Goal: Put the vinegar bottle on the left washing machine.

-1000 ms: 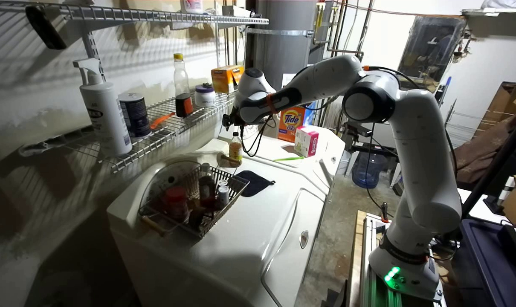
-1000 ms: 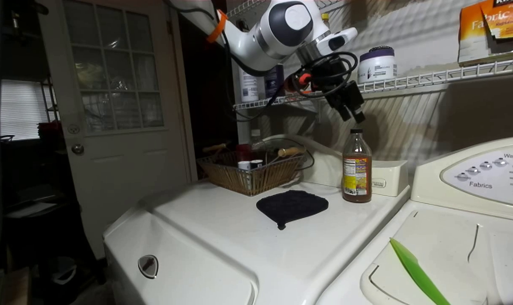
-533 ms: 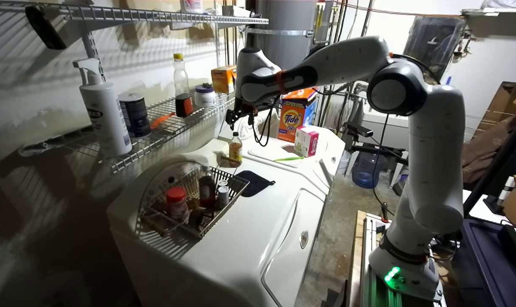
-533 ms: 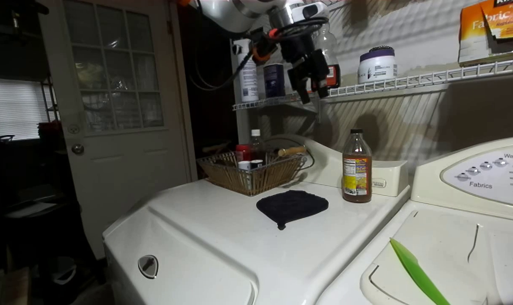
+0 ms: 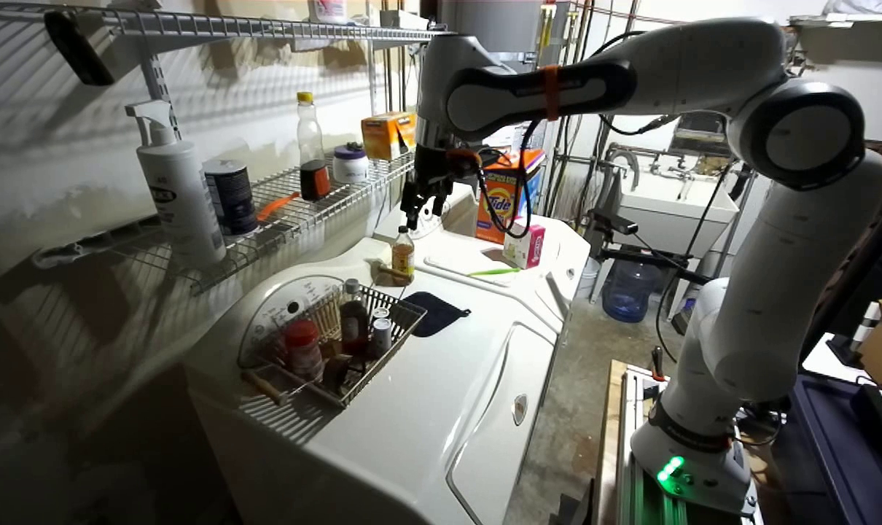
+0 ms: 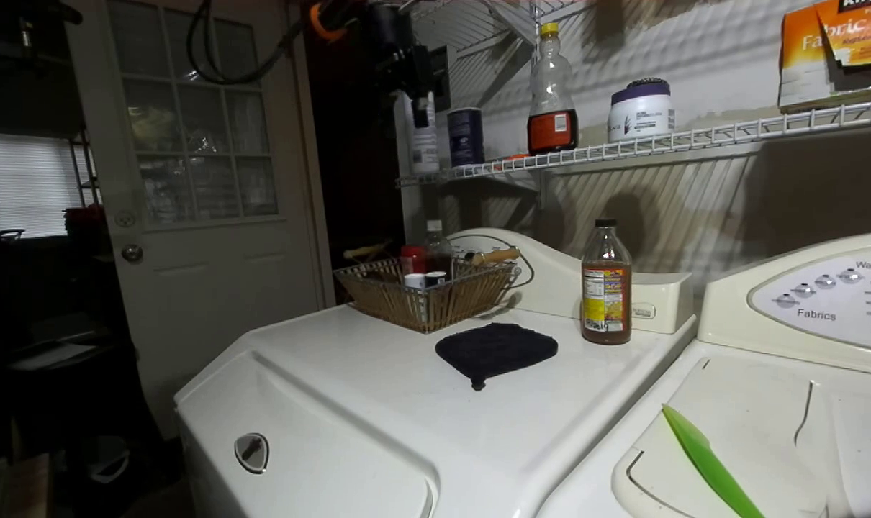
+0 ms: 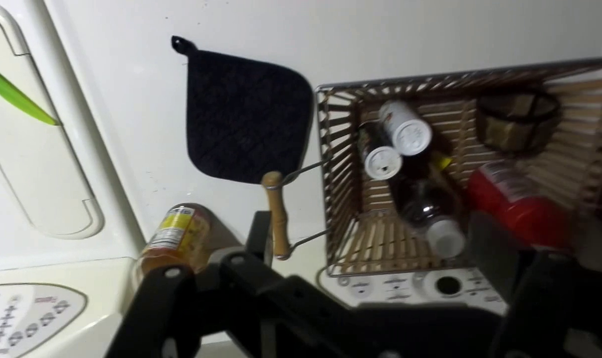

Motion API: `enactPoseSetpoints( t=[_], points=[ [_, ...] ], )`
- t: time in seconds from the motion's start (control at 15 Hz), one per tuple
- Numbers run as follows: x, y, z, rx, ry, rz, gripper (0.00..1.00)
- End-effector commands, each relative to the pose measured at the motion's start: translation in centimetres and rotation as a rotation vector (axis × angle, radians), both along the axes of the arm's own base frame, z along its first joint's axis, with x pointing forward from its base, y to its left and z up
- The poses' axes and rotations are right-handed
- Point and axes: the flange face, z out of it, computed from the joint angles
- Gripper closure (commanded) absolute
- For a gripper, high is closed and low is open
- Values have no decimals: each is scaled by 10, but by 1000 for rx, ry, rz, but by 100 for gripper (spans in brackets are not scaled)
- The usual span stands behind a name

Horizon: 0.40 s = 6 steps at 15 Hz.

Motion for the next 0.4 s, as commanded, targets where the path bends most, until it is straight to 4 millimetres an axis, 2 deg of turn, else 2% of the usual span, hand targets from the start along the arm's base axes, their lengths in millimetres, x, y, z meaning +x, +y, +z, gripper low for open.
enactPoseSetpoints(
  t=[0.0,0.07,0.13,0.2,0.33],
  points=[
    [-47,45,13,75,37,182,0],
    [-52,59,15,101,36,231,0],
    [-32,45,14,54,25,148,0],
    [-39,55,17,67,27,182,0],
    [-46,63,18,72,25,208,0]
  ],
)
